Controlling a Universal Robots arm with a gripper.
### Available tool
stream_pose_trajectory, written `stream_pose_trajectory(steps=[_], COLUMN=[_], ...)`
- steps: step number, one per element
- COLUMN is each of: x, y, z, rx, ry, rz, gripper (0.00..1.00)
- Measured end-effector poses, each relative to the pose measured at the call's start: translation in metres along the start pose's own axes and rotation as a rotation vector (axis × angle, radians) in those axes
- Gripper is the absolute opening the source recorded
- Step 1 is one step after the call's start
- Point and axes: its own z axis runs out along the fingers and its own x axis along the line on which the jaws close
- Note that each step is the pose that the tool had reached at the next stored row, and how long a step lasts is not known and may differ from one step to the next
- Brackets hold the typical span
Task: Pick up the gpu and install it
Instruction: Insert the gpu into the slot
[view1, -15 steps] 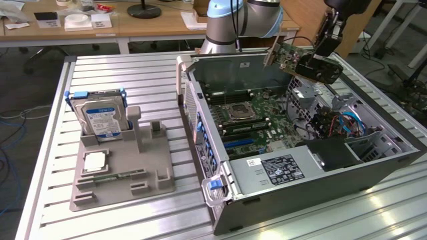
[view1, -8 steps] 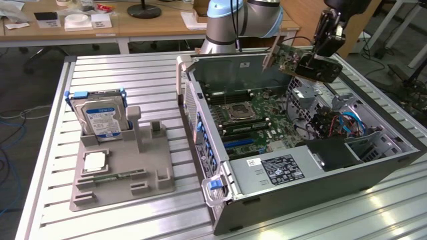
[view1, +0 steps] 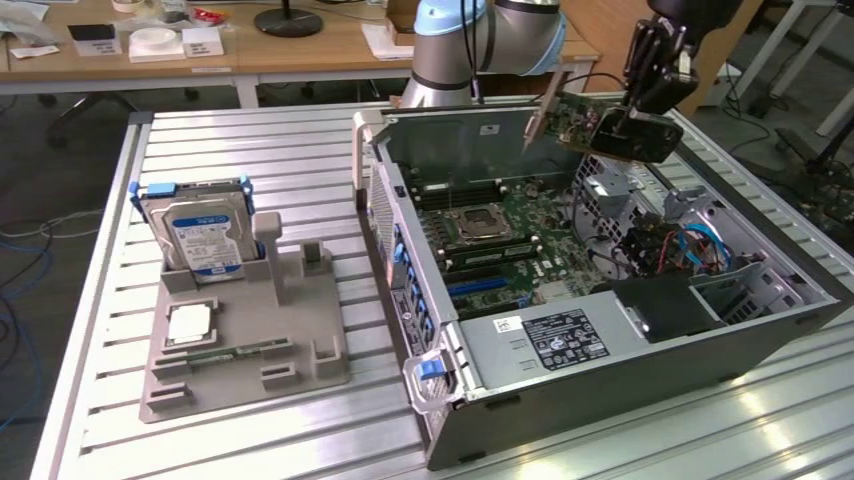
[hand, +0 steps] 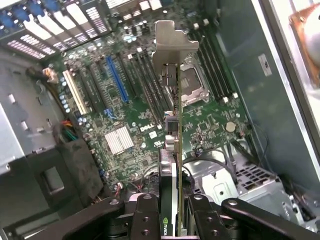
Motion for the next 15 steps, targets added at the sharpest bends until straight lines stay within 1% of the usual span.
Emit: stream_pose_trajectory(steps=[15], x=[-0.0002], y=[0.0], z=[0.0004], rx=[-0.0061], ry=[0.0047], rz=[-0.213], gripper=[0.27])
